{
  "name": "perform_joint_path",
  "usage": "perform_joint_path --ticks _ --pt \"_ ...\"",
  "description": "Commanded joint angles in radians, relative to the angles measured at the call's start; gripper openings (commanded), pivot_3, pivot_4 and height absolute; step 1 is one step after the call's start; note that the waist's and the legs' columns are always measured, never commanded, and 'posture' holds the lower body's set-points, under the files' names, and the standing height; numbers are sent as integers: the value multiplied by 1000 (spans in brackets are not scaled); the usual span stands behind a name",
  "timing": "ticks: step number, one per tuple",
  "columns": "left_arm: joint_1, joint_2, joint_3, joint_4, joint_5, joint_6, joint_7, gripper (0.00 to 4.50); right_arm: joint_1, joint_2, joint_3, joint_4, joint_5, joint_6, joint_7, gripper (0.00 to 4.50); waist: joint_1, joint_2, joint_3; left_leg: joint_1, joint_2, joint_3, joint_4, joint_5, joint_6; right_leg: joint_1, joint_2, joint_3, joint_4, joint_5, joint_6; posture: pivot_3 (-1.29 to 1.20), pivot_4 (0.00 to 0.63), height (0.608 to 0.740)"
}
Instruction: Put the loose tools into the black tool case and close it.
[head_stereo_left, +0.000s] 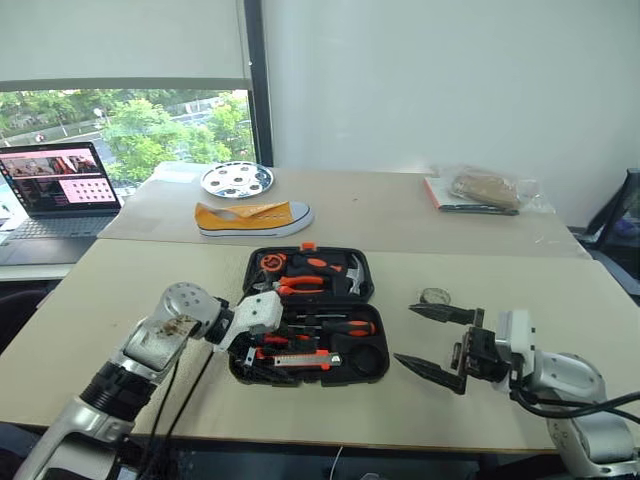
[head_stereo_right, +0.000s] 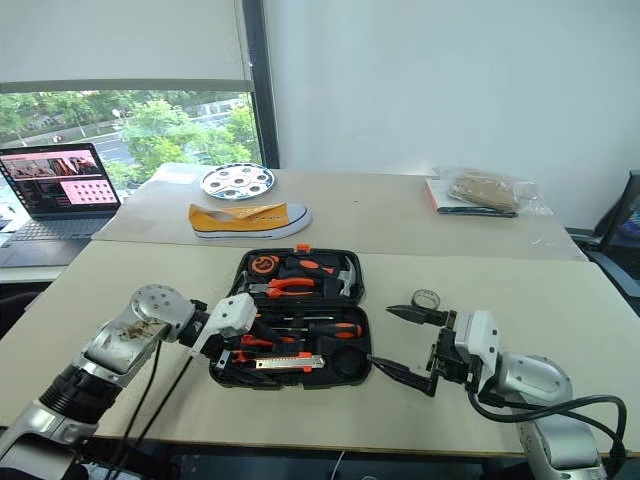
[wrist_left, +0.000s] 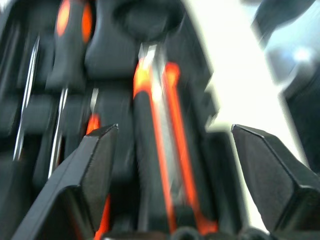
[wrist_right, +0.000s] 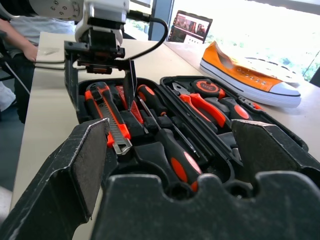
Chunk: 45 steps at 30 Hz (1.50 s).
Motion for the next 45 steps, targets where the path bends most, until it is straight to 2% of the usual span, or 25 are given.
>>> perform_joint_path --ticks 1,4,5,7,14,15,30,34,35,39,42,45 --pt "-23 6 105 7 -79 0 2 3685 -5 4 -6 -8 1 -32 9 4500 -3 0 0 0 0 0 0 0 0 0 0 1 0 0 0 0 150 740" --pt "-14 5 129 51 -43 -82 29 3685 -8 7 -8 -4 1 -32 9 4500 -5 0 0 1 0 0 0 0 0 0 0 2 1 0 0 0 150 740" --pt "-9 2 134 67 -33 -121 31 3176 -9 7 -9 -3 1 -33 10 4500 -4 0 0 1 0 0 0 0 0 0 0 2 1 0 0 0 150 740" --pt "23 10 131 73 -14 -155 40 2706 -6 11 -7 -3 -2 -34 9 4500 -3 0 0 1 0 0 0 0 0 0 0 2 1 0 0 0 150 740" --pt "132 -3 81 88 47 -288 42 144 -2 25 0 -6 -11 -35 -1 4500 -1 0 0 0 0 1 0 0 0 0 0 1 0 0 0 0 150 740" --pt "135 -12 78 93 55 -290 62 31 -2 27 0 -7 -12 -35 -2 4500 0 0 0 0 0 1 0 0 0 0 0 1 0 0 0 0 150 740" --pt "172 -34 -26 155 177 -306 120 31 -1 41 1 -21 -15 -29 -19 4500 2 5 -3 4 0 1 1 0 1 8 -1 2 0 0 1 0 150 740" --pt "193 -30 -54 153 217 -331 144 31 6 41 -3 -25 -15 -30 -25 4500 1 9 -5 16 1 1 0 -3 5 19 -1 3 -2 -4 7 0 150 740" --pt "197 -36 -57 148 222 -323 155 31 8 41 -4 -26 -15 -31 -27 4500 1 9 -6 16 1 1 -1 -6 10 19 -1 3 -2 -4 8 0 150 740" --pt "208 -55 -88 136 275 -306 211 31 13 49 -1 -28 -21 -38 -40 4500 4 14 -9 17 0 2 -1 -5 9 20 -2 4 -2 -3 6 0 150 740" --pt "213 -81 -79 112 256 -288 237 31 8 58 7 -25 -27 -41 -49 4500 8 16 -10 17 -1 2 -1 -6 9 22 -3 5 -3 -3 7 0 150 740" --pt "223 -96 -15 87 181 -323 235 31 10 57 -2 -22 -26 -42 -47 4500 12 16 -10 18 -1 1 -1 -8 14 23 -3 8 -4 -3 8 0 150 740"
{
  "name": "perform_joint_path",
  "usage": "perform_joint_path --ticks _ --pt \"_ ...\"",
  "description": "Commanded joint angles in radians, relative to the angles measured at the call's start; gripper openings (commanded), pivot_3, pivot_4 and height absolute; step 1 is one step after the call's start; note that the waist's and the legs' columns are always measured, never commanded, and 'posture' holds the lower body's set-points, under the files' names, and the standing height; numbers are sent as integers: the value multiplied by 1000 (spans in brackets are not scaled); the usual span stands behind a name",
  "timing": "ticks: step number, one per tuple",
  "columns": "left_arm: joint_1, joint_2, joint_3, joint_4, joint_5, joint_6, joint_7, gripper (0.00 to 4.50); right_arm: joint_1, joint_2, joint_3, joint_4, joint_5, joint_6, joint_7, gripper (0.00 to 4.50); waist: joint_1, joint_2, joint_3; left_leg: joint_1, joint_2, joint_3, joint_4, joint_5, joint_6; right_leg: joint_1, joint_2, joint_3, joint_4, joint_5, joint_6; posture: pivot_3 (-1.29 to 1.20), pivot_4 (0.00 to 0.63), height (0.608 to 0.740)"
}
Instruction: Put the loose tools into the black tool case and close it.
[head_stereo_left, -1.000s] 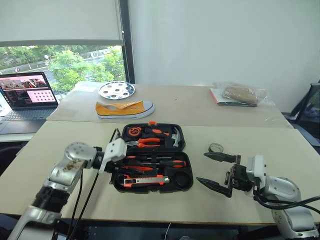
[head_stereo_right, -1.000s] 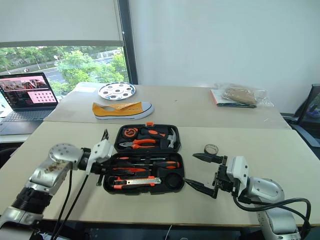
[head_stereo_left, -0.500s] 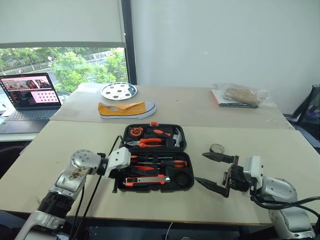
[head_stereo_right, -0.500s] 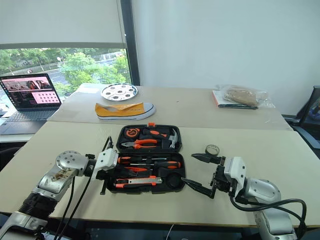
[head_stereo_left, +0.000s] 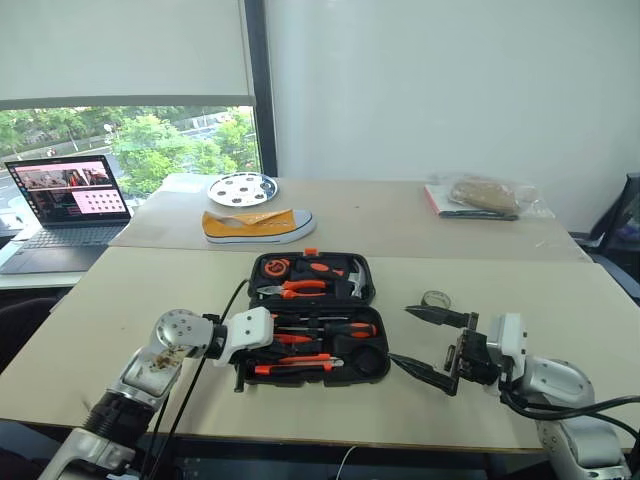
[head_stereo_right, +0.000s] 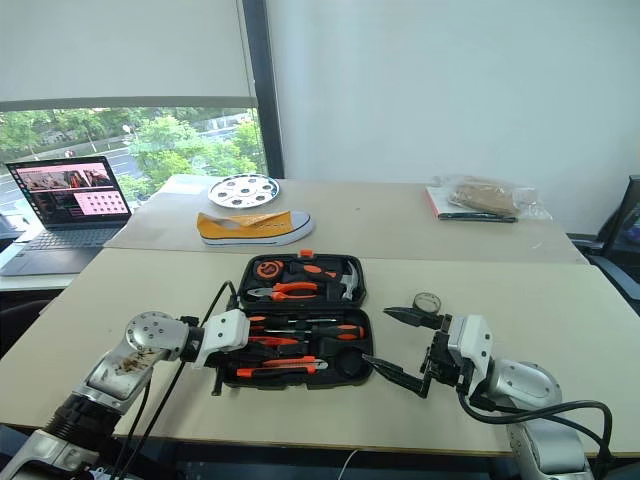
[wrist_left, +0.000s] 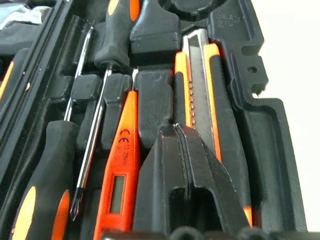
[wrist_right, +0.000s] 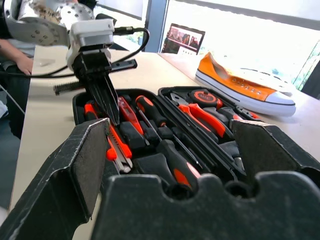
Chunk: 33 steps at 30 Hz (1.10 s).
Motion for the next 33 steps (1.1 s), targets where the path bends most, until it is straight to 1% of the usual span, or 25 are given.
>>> perform_joint_path --ticks 1,4,5,7,9,11,12,13,14,15,16,17,19,21,23,26,28,30,33 --pt "40 -20 5 -4 -45 1 -10 31 -4 -6 -23 -26 9 -30 -3 4500 0 0 0 0 0 0 0 -1 1 -1 0 1 0 0 0 0 150 740" --pt "59 -9 122 -14 -191 -41 -78 31 27 -42 -72 -19 23 -23 9 4500 -7 -1 1 -2 0 1 1 2 -3 -4 0 2 -1 3 -2 0 150 740" --pt "69 4 171 -23 -249 -24 -97 269 49 -57 -100 -14 30 -21 11 4500 -10 -1 1 -3 0 1 0 2 -4 -5 0 3 -1 3 -1 0 150 740" --pt "83 18 250 -23 -321 -1 -100 745 93 -82 -142 -2 25 -34 17 4500 -10 -2 2 -5 0 1 0 3 -4 -7 1 2 -1 2 0 0 150 740" --pt "108 50 292 2 -314 -31 -101 1454 140 -92 -189 5 27 -42 12 4500 -11 -2 2 -5 1 1 -1 2 -5 -7 1 2 -1 1 0 0 150 740" --pt "148 87 332 23 -315 -58 -122 2285 196 -97 -237 21 17 -58 8 4500 -14 -2 2 -3 0 1 -5 2 -5 -7 1 3 -3 0 0 0 150 740" --pt "173 105 356 26 -332 -58 -143 2574 231 -98 -266 33 11 -65 7 4500 -15 -2 2 -3 0 2 -6 2 -6 -7 1 3 -3 -1 1 0 150 740" --pt "190 117 373 30 -341 -62 -154 2960 257 -97 -286 44 6 -73 5 4500 -15 -2 2 -2 0 2 -7 2 -6 -7 1 4 -3 -1 1 0 150 740" --pt "202 124 387 35 -352 -67 -167 3272 277 -96 -300 54 1 -79 2 4500 -15 -2 2 -2 0 2 -7 1 -6 -7 1 4 -3 -2 2 0 150 740" --pt "213 131 413 46 -369 -67 -174 3675 296 -96 -319 69 -8 -79 -12 4500 -14 -2 2 -2 0 2 -7 1 -6 -7 1 3 -3 -3 2 0 150 740" --pt "220 134 435 55 -386 -68 -179 3957 306 -98 -329 82 -22 -80 -25 4500 -14 -2 2 -3 0 3 -7 0 -6 -7 1 3 -4 -3 2 0 150 740" --pt "228 141 452 58 -400 -60 -186 4396 311 -106 -335 93 -37 -78 -35 4500 -14 -3 3 -3 0 3 -7 0 -6 -7 1 3 -4 -3 2 0 150 740" --pt "228 137 481 60 -408 -64 -167 4468 276 -128 -328 92 -39 -29 -58 4500 -14 -3 3 -3 0 3 -7 0 -6 -7 0 4 -4 -3 2 0 150 740" --pt "224 137 503 62 -408 -75 -159 4468 199 -178 -297 96 -47 47 -80 4500 -18 -3 3 -2 0 3 -7 0 -5 -7 0 4 -4 -3 2 0 150 740" --pt "224 140 515 60 -418 -62 -164 4468 96 -253 -228 114 -89 126 -66 4500 -25 -2 4 -2 0 4 -7 0 -6 -7 -1 7 -3 -3 3 0 150 740" --pt "212 119 503 29 -427 -51 -145 4468 -156 -342 -50 211 -202 278 -29 4500 -41 -4 5 -2 0 2 -8 0 -6 -6 -1 5 -3 -4 6 0 150 740" --pt "206 109 492 29 -426 -51 -146 4468 -290 -361 52 288 -269 315 1 4500 -42 -4 7 -2 1 4 -7 1 -6 -10 0 7 -3 -1 3 0 150 740" --pt "199 103 484 31 -423 -52 -143 4468 -418 -354 150 380 -339 336 27 4500 -39 -4 7 -2 1 3 -8 2 -7 -9 2 5 -3 2 -3 0 150 740" --pt "187 94 466 19 -420 -47 -133 4468 -595 -316 286 556 -465 290 54 4500 -35 -4 7 -4 2 3 -9 4 -11 -12 4 4 -2 0 -5 0 150 740"
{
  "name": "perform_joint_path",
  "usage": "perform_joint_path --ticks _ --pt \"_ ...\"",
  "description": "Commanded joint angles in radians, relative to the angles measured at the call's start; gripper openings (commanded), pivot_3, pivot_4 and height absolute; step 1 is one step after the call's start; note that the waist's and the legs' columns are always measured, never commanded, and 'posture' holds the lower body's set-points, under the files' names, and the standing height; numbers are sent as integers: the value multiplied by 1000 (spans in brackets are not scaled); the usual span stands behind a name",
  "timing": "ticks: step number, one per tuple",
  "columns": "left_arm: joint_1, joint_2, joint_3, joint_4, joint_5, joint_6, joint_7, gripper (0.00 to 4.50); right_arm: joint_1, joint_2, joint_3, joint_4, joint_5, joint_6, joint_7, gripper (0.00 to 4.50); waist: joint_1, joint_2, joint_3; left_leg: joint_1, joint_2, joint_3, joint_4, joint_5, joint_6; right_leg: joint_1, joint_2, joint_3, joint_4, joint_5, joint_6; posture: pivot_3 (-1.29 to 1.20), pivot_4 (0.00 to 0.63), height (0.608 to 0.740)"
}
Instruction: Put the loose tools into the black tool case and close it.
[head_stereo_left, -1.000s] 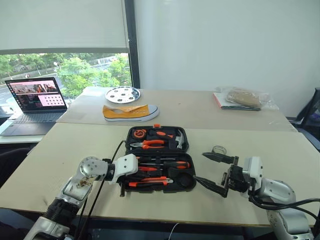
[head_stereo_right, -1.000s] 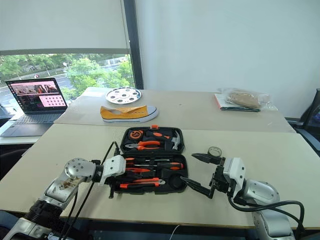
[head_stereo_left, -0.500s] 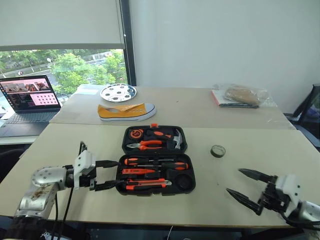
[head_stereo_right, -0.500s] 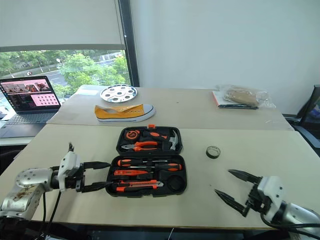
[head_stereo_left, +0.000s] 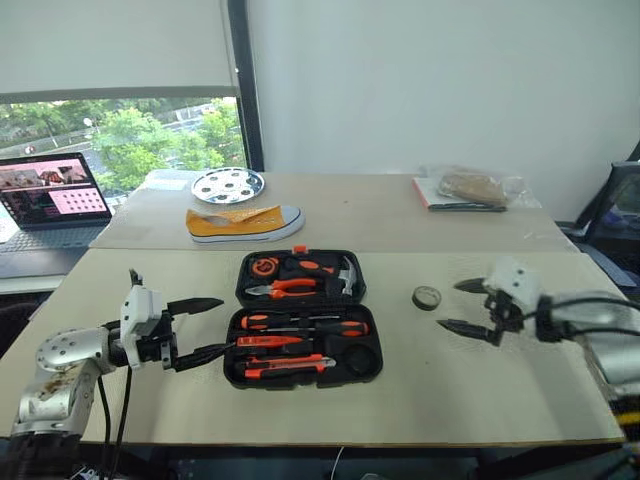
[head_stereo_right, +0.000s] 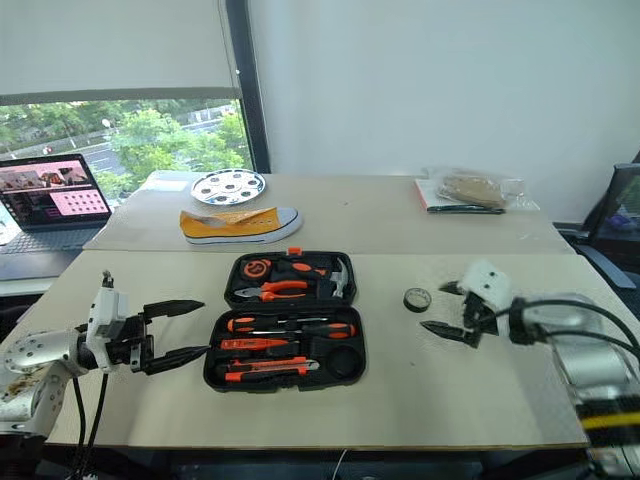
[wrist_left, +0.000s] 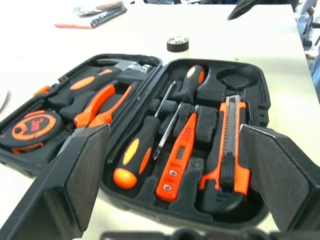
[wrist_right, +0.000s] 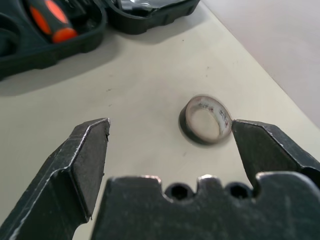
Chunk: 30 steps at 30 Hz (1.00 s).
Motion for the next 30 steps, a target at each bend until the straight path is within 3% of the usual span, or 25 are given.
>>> perform_joint_path --ticks 1,5,8,19,23,26,30 --pt "-23 -8 -10 -41 -6 4 17 4468 -158 36 132 182 -134 -38 45 4500 1 0 0 -1 0 1 0 0 0 -2 0 0 0 0 0 0 150 740" --pt "-26 -9 -18 -56 -8 13 26 4468 -252 78 192 313 -198 -70 61 4500 3 0 0 -15 -2 2 2 0 1 -15 -1 -5 1 0 2 0 150 740" --pt "-20 -11 -23 -68 -12 14 29 4500 -312 108 213 389 -230 -79 70 3813 0 0 0 -17 -1 4 2 0 1 -15 -2 -10 1 -1 3 0 150 740" --pt "25 -10 -28 -94 -17 3 -9 4500 -364 141 193 466 -209 -176 190 95 -4 1 0 -14 -1 4 3 1 -1 -15 -2 -10 4 -1 3 0 150 740" --pt "47 -11 -34 -110 -16 -2 -23 4500 -337 151 138 324 -61 -209 347 35 -7 2 1 -14 -1 3 3 1 -2 -15 -2 -9 5 -1 3 0 150 740" --pt "71 -4 -37 -120 -15 -9 -41 4500 -286 166 119 55 108 -43 449 35 -9 2 1 -14 0 3 3 1 -2 -15 -2 -9 5 -1 2 0 150 740" --pt "93 2 -38 -120 -10 -15 -55 4500 -211 165 179 -245 195 195 436 35 -2 2 1 -14 1 1 3 1 -2 -15 -3 -11 5 -1 2 0 150 740"
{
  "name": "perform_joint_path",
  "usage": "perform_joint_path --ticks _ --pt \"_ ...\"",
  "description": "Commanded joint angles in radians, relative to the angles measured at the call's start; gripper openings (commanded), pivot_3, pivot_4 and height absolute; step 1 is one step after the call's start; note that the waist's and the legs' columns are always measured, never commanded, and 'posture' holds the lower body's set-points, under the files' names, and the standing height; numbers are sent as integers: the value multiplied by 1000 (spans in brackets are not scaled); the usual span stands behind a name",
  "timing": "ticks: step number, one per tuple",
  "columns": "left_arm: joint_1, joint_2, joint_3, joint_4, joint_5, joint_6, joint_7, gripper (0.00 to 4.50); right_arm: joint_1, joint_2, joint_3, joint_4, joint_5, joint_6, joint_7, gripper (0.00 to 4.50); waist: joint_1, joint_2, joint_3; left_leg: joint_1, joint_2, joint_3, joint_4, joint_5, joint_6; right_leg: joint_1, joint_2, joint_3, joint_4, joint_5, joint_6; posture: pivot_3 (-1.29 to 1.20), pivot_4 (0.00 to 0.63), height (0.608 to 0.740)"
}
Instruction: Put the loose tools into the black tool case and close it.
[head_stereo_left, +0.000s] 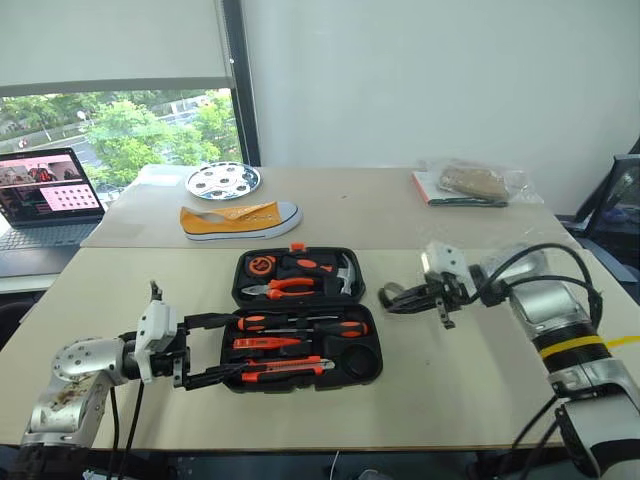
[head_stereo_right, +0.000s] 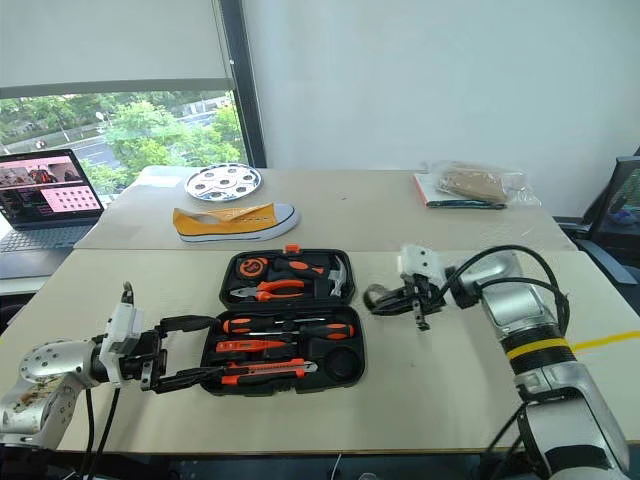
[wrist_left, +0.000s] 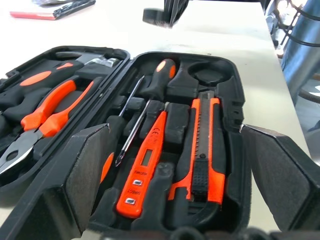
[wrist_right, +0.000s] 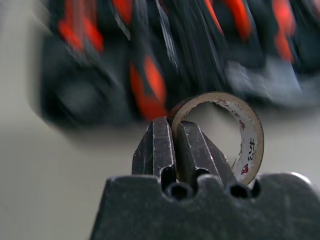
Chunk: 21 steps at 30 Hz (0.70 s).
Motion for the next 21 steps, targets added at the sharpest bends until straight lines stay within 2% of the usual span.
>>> perform_joint_path --ticks 1,5,13,21 --pt "16 15 7 -22 -8 -16 -14 4500 58 -1 42 -243 70 190 -25 35 5 0 0 0 0 0 0 0 0 0 0 -1 0 0 0 0 150 740" --pt "24 13 5 -28 -4 -18 -12 4500 107 4 104 -339 26 279 -105 35 10 0 0 -1 -1 -1 2 0 1 0 -1 -1 0 0 0 0 150 740" --pt "25 30 20 -19 -6 -16 -12 4500 121 -57 205 -302 -94 261 -129 35 5 0 0 -1 -2 -1 3 -1 1 1 0 -1 0 0 -1 0 150 740" --pt "3 35 21 1 -1 -22 -5 4500 109 6 246 -256 -124 279 -177 35 8 -2 -1 0 -2 -1 3 -1 1 1 0 -1 0 0 -1 0 150 740"
